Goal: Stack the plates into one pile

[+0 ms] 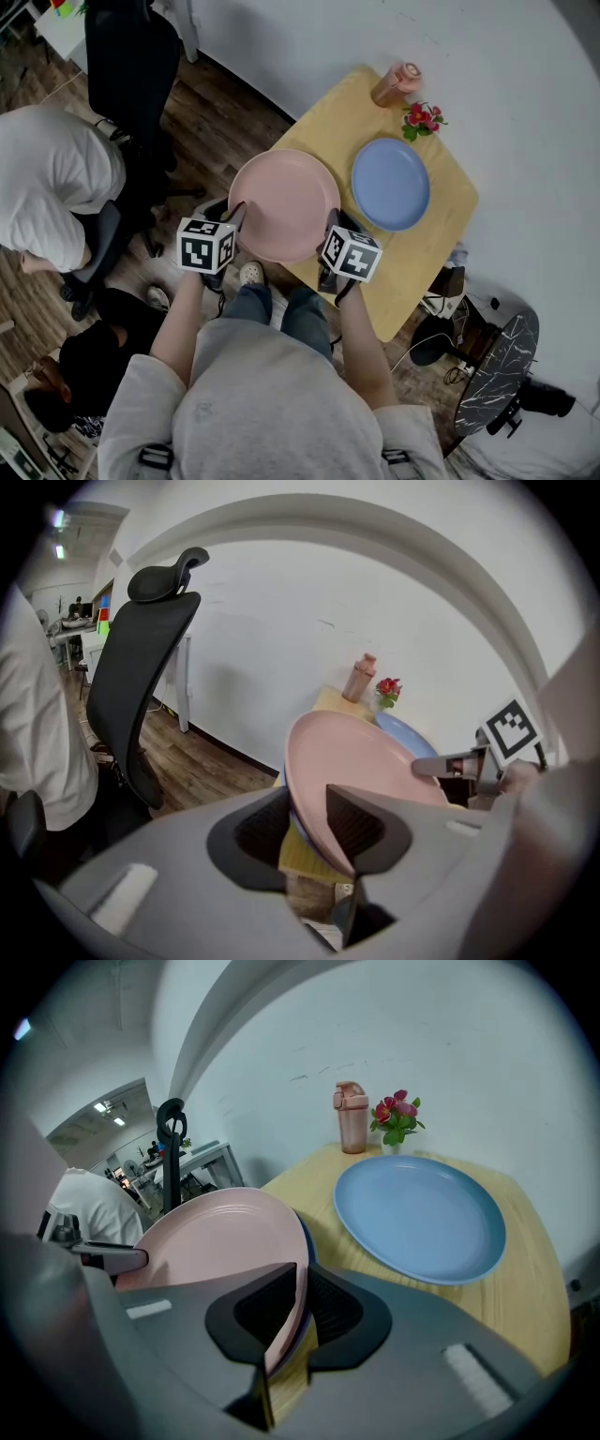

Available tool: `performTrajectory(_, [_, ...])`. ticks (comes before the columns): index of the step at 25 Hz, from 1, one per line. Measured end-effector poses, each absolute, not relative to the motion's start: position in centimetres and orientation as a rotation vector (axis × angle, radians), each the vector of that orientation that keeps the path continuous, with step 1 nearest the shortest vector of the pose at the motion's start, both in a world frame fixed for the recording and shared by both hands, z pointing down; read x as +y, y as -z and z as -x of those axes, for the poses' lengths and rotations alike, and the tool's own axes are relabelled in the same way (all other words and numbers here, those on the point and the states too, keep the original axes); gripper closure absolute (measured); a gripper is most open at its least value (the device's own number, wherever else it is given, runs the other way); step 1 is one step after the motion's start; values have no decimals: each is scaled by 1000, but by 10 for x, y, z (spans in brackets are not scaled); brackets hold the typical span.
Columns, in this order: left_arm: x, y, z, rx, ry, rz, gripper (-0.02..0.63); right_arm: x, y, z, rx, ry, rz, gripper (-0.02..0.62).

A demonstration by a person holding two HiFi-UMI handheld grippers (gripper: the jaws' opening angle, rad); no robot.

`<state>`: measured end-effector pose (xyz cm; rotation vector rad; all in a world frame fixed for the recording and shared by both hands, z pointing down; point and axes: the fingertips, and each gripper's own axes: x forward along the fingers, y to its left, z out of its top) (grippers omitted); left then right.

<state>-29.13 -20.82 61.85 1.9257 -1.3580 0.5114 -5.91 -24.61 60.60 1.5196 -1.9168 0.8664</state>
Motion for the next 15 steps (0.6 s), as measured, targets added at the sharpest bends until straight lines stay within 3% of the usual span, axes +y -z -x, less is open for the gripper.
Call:
performTrajectory(11, [-220, -595, 302, -1466, -471, -2004, 402, -251, -582, 55, -1983, -806, -1619, 565])
performTrajectory(15, [-228, -562, 301, -1531, -417, -2091, 486, -252, -554, 61, -2083, -731, -1660, 568])
